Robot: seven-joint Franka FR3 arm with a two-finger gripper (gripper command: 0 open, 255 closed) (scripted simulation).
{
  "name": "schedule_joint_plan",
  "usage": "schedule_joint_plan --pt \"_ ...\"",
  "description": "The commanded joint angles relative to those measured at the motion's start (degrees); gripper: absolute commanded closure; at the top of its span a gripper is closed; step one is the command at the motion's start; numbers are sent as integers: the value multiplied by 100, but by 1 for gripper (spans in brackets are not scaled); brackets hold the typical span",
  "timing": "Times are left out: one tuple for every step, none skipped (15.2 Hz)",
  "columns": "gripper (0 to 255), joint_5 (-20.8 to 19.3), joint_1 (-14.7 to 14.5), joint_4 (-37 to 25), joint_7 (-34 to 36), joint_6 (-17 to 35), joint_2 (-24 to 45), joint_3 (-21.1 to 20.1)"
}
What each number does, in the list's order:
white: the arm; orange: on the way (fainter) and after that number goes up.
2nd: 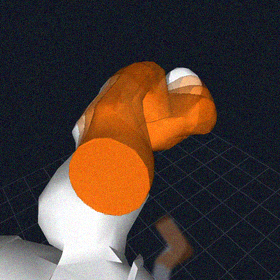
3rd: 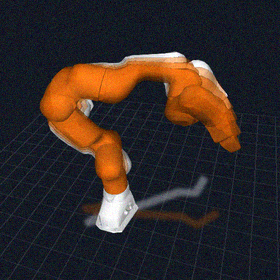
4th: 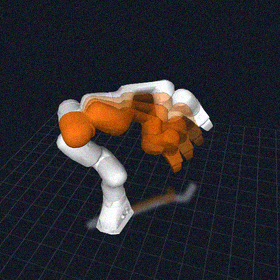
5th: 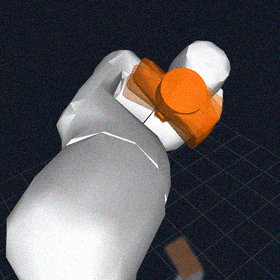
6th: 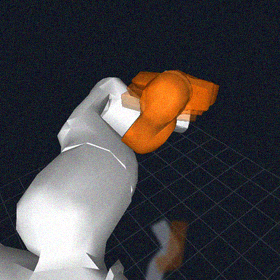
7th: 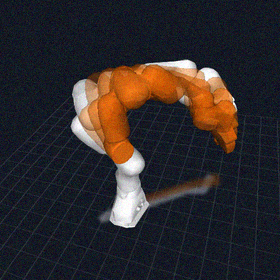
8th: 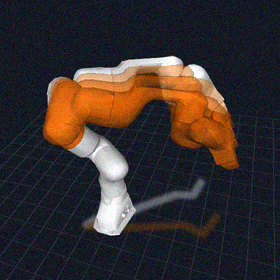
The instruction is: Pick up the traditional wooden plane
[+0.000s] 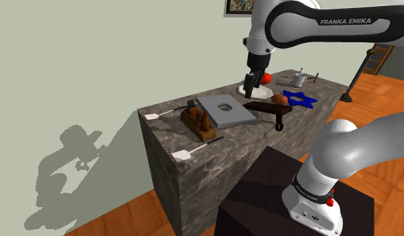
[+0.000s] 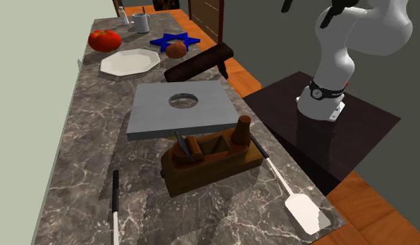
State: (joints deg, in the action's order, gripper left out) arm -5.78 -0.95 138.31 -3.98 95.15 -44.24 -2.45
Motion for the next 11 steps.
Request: schedule_joint_plan --pt "0 0 0 0 0 0 0 0" --pt "0 12 -4 -52 29 134 231 -20" --pt "0 22 -9 -112 58 262 464 -40" --pt "0 31 -12 -180 86 385 699 -60" --pt "0 39 -15 -255 113 503 936 -80" --pt "0 45 -18 -337 140 615 1174 -101" --pt "0 49 -21 -427 167 720 1414 -121" --pt "0 52 -23 -524 194 819 1654 -141" --pt "0 53 -25 -629 220 912 1896 -161" --pt "0 53 -27 -740 246 998 2137 -180" --pt "0 50 -31 -859 272 1078 2380 -199"
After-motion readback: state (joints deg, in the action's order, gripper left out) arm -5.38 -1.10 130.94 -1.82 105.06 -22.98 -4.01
